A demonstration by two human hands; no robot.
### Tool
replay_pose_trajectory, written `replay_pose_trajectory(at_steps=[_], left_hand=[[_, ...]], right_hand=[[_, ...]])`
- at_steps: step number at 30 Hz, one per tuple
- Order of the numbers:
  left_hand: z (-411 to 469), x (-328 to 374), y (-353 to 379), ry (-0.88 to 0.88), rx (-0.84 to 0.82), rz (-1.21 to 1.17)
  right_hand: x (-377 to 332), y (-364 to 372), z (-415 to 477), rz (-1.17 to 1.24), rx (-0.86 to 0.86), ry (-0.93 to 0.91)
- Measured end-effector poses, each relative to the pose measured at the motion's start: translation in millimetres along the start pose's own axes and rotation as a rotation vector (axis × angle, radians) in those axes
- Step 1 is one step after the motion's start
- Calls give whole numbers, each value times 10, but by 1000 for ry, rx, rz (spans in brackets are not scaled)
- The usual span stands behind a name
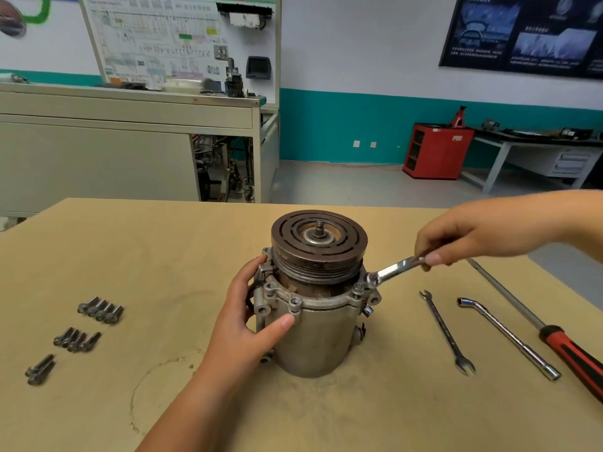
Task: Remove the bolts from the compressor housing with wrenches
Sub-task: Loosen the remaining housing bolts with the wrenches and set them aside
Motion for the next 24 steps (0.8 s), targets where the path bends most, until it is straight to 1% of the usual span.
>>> replay_pose_trajectory(at_steps=[2,4,7,9,11,12,14,15,17,20,22,24], left_hand=[[0,-6,9,-5,-6,-4],[-4,-9,7,-7,-5,-13],[0,-19,7,-6,-2,-12],[1,-22,3,-2,0,-8],[4,-21,3,-2,1,-6],[6,-18,1,0,2,-5],[8,-16,-4,5,3,-2],[8,-18,-2,7,2,2],[2,-10,-2,14,8,13],[4,0,0,13,8,21],[2,-1,2,11,3,17],[2,3,6,7,0,8]], right_hand=[[136,-12,-69,51,-32,64],[246,131,-173,176,-80,96],[161,602,-338,450,-214,50],[-152,899,-450,752,-296,35],[-573,1085,-585,1191,-362,27],[-787,1116,-640,1384,-399,-8],[-1102,1109,-690,1638,-417,-56],[-1176,1100,-679,1710,-382,-21],[-1192,1098,-608,1740,-249,106],[-1163,1067,-460,1658,-37,141],[-1106,1084,-372,1640,53,152],[-1070,1115,-318,1622,90,167]])
Point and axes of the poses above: each hand's wrist, its own z-axis towards the middle knuckle, its own y-axis out of the palm, x = y × z, the point moved 7 cm from there along z, towards the middle knuckle, and after that the axes turned 9 degrees about x, right-handed, at the moved point
